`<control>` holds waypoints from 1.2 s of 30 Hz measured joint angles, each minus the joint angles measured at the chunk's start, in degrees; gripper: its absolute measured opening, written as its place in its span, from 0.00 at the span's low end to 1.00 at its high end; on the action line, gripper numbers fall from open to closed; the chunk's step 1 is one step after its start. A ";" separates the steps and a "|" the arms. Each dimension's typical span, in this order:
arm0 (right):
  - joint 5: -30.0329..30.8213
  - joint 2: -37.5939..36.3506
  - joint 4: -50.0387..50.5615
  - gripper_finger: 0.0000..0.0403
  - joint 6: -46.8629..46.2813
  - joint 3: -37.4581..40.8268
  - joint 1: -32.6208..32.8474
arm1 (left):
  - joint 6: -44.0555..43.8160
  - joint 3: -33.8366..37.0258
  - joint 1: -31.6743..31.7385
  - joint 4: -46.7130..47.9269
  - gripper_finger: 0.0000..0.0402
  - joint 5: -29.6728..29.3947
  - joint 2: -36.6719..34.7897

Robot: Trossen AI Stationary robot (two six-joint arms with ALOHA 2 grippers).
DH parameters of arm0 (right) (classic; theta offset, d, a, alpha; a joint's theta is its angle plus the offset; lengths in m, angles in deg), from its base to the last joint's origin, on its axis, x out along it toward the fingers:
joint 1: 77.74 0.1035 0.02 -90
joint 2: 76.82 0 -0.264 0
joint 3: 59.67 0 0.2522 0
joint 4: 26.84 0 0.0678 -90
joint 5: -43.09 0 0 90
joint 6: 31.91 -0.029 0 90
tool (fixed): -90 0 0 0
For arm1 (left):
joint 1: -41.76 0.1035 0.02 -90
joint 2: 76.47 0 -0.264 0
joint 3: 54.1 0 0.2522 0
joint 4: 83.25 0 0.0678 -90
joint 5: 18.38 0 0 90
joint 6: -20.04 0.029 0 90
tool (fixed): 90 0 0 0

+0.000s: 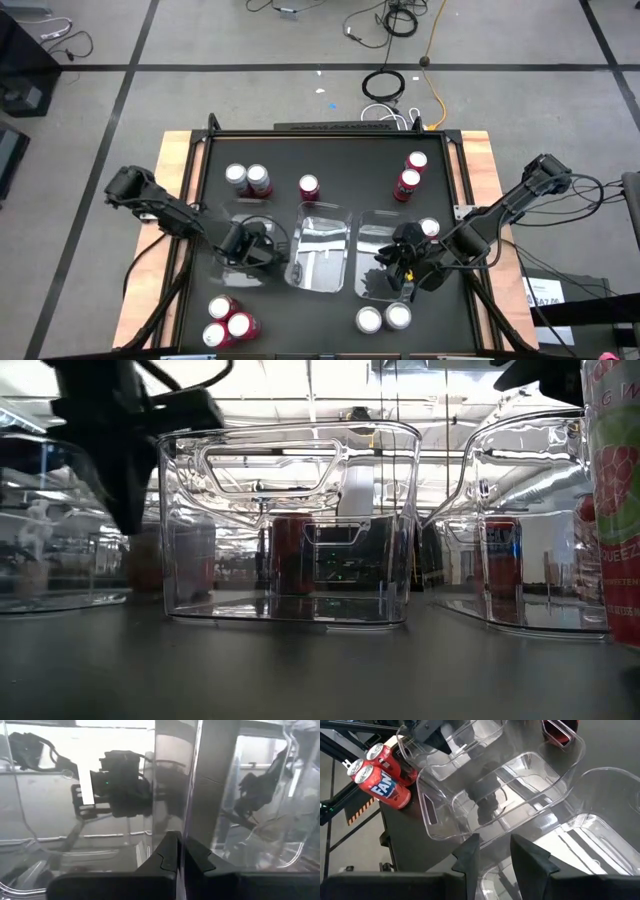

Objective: Sort soda cans
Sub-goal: Adjust the left transparent bin

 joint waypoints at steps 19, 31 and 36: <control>-1.39 0.01 4.88 0.25 1.51 0.00 3.33 | -6.29 -19.92 -0.20 3.50 0.02 0.51 16.26; -1.34 0.01 6.50 0.25 2.04 0.02 4.17 | -7.21 -22.24 -0.52 3.28 0.08 0.84 18.34; -1.33 0.01 6.80 0.25 2.04 0.02 4.17 | -2.98 -22.19 -0.52 2.90 0.09 0.80 18.36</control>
